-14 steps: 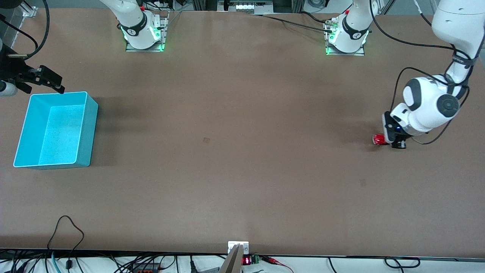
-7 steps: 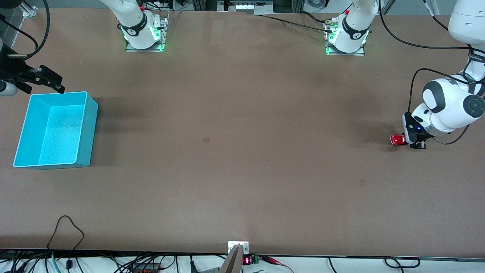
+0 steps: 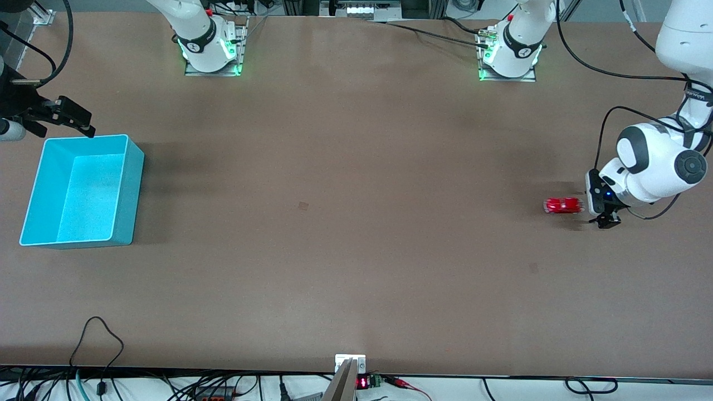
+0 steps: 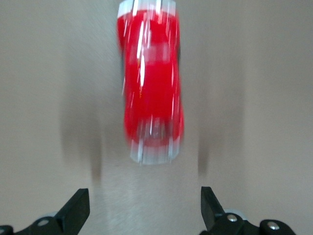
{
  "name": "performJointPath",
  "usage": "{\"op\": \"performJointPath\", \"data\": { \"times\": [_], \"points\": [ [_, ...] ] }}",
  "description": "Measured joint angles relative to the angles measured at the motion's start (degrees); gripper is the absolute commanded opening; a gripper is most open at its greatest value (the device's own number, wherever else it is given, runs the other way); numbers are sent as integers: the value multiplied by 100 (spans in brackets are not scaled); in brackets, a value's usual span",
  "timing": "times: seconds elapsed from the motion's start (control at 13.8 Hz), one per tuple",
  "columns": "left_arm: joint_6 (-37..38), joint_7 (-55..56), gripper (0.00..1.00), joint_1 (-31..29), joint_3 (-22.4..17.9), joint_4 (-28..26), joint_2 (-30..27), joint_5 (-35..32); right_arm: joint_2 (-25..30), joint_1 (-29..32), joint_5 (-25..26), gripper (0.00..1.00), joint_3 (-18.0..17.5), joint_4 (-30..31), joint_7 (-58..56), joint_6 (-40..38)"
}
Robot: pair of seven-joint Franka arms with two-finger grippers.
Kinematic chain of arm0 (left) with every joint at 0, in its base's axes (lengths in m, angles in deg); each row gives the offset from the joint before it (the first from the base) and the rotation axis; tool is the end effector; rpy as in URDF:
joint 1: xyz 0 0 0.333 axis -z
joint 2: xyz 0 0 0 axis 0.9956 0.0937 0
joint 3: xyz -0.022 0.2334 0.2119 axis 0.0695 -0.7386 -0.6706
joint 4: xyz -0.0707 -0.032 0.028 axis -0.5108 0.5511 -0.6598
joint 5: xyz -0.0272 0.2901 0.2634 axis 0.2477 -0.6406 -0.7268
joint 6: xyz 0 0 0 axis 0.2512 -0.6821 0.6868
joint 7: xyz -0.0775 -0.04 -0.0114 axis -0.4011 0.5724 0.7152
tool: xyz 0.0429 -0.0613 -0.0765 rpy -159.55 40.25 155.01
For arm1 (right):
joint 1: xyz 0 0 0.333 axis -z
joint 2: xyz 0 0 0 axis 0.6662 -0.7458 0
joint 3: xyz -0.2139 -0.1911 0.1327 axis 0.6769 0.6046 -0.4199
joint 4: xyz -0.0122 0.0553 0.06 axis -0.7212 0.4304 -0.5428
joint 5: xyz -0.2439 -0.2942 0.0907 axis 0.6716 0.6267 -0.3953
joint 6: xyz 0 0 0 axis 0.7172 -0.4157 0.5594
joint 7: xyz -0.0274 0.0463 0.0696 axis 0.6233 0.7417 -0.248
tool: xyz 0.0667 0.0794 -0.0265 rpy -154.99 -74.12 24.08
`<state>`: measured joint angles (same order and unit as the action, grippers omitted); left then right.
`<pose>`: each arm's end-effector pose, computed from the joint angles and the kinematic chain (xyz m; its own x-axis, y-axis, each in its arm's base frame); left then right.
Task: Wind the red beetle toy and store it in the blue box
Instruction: 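Release the car toward the cyan box and raise the left gripper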
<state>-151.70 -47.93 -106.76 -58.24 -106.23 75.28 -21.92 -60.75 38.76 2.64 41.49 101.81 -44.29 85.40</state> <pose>0.5571 0.1760 0.1932 -0.0162 -0.9999 0.0025 -0.9978 0.0163 0.0636 0.5376 -0.0201 0.5943 0.9998 0.0101 0.0167 0.0098 -0.9998 0.0177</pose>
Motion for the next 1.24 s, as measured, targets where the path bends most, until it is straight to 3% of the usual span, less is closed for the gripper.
{"op": "performJointPath", "data": {
  "times": [0.29,0.65,1.24],
  "points": [
    [1678,242,100,5,157,716,-363,0,0,0,0,100,0,0,0,0],
    [3601,1129,100,43,286,1919,-418,0,0,0,0,100,0,0,0,4],
    [5298,3614,100,154,350,2148,-1513,-7,0,0,0,100,1,-1,0,17]
  ]
}}
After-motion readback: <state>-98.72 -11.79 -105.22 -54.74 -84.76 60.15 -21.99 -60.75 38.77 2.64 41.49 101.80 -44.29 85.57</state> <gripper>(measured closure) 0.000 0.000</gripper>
